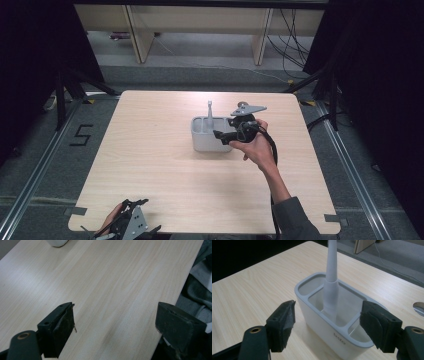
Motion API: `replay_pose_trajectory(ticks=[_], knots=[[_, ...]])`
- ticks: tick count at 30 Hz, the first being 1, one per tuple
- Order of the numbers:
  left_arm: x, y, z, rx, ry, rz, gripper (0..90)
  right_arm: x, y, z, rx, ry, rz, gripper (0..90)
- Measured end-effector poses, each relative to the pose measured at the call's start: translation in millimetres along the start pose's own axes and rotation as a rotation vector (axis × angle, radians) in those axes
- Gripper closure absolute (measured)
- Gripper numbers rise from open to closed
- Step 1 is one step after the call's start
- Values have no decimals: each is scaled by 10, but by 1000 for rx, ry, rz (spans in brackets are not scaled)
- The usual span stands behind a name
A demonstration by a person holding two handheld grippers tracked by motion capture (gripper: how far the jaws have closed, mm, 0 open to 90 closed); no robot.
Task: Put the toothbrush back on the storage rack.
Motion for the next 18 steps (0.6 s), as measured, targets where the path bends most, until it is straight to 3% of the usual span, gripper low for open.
replay_pose_trajectory(ticks=[2, 6, 8, 15, 18], knots=[[0, 2, -2, 2, 0, -1, 150, -13, 9, 11, -5, 20, 10, 276], [-3, 1, -3, 0, -3, -3, 150, -75, 33, -8, -5, -7, 13, 256], [-10, 4, -5, 0, -11, -10, 150, -101, 43, -4, -9, 12, 19, 255], [-16, 4, -5, 1, -13, -15, 150, -237, 74, -59, 11, -13, 19, 252], [-18, 2, -8, 1, -14, -17, 150, -293, 96, -51, 0, 5, 27, 252]])
Point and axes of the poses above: each handheld gripper's, and its own axes: y roughly backward along the jaws, x roughly out of its top, z roughly to its right, the point moved 10 cm from there along -y, roughly forward along the jaws, and after that the axes turned 11 degrees about -z, right-handed, at the moved point
